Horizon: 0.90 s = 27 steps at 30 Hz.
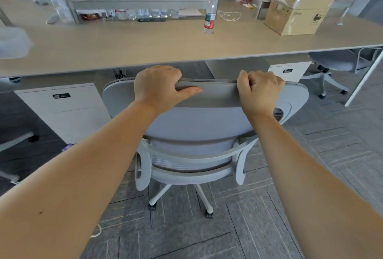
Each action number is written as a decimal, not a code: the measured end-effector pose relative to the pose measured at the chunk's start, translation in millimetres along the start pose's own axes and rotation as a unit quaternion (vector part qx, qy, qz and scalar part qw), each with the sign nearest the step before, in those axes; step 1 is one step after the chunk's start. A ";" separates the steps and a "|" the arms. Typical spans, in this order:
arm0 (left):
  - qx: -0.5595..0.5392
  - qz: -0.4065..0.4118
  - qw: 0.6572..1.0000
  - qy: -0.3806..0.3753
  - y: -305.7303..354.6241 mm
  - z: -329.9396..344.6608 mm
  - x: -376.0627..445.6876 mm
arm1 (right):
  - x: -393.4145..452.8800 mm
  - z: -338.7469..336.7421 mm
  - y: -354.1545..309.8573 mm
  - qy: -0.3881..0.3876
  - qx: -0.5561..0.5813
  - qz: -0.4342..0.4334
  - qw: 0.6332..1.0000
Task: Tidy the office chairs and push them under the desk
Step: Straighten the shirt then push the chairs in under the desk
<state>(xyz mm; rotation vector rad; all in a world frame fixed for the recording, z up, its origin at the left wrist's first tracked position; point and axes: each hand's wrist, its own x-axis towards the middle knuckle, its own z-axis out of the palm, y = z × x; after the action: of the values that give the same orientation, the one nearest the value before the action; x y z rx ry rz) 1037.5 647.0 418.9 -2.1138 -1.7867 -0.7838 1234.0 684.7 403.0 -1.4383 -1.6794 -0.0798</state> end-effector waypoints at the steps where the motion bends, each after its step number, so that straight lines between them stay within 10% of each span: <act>1: 0.003 -0.003 1.000 -0.001 -2.2 5.7 8.9 | 9.5 6.5 3.9 -0.003 0.003 -0.005 1.000; 27: 0.067 -0.071 0.995 0.031 -87.0 137.9 218.8 | 231.7 185.6 67.3 -0.128 0.043 -0.092 0.987</act>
<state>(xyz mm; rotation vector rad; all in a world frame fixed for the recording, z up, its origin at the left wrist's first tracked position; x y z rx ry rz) 1006.1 918.1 415.4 -1.8746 -1.9161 -0.7326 1200.9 987.2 409.8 -1.2669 -1.9988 0.0769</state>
